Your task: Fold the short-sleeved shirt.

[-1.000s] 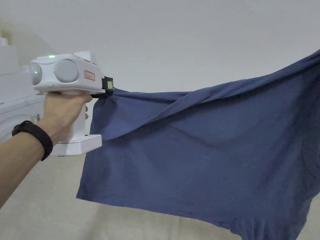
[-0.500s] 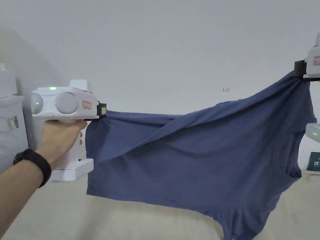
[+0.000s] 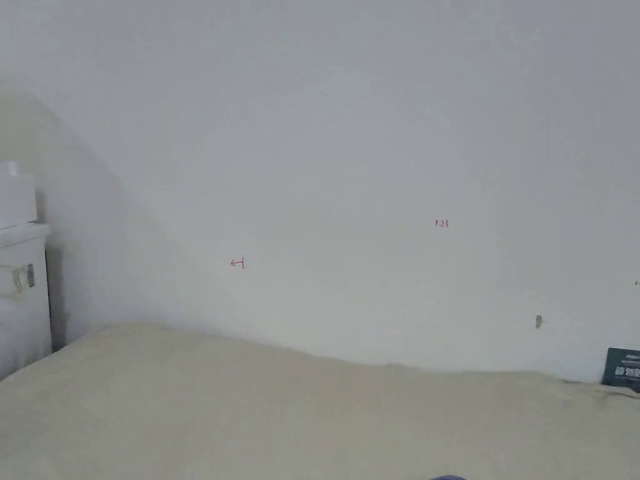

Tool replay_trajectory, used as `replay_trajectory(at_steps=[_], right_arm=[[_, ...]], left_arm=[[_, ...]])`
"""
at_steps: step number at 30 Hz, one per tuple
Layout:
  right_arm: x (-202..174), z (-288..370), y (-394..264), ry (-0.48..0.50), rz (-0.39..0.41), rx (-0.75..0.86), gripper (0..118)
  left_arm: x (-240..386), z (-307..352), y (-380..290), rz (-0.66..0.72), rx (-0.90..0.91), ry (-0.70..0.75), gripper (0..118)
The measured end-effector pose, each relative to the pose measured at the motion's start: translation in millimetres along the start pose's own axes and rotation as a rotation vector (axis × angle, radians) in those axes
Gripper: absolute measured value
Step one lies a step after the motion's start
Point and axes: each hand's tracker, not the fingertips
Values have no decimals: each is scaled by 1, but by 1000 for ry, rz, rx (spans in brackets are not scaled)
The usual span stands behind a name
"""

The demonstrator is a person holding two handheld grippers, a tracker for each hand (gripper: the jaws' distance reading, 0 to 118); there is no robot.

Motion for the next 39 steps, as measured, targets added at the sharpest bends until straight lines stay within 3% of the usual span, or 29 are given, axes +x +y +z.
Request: replay_trajectory(at_steps=[1,3,7,13,22,23,25,26,27,30,31,35,39], right_arm=[[5,18,-16,-19,-43,4,2],[15,53,-46,-15,-46,-40,2],[31,119,-105,-86,-104,-102,2],[57,186,-157,-169,-164,-174,2],[69,197,-185,-198,-99,-238,3],[69,195,-186,-203,-87,-244,10],[72,199,-185,-250,-42,-251,54],[75,204,-183,-254,-33,-241,69],[75,212,-180,-281,-23,-198,68],[64,236,-159,-313,92,-74,68],[57,240,-149,-294,95,-51,68],[22,247,-113,-137,8,39,69],[-16,250,-90,36,-26,113,69]], left_arm=[[0,14,-13,-21,-45,-25,8],[-9,29,-43,-41,-31,-25,7],[-11,70,-97,84,-103,-45,7],[-19,122,-149,123,-155,-3,7],[-7,151,-175,139,-198,4,7],[-2,155,-177,143,-186,12,9],[-6,163,-175,172,-198,34,35],[-13,170,-176,157,-160,64,65],[-18,178,-175,124,-121,121,77],[-10,213,-152,2,3,214,79],[9,232,-138,-24,57,221,79],[62,274,-105,-174,254,214,88],[95,300,-94,-257,418,139,89]])
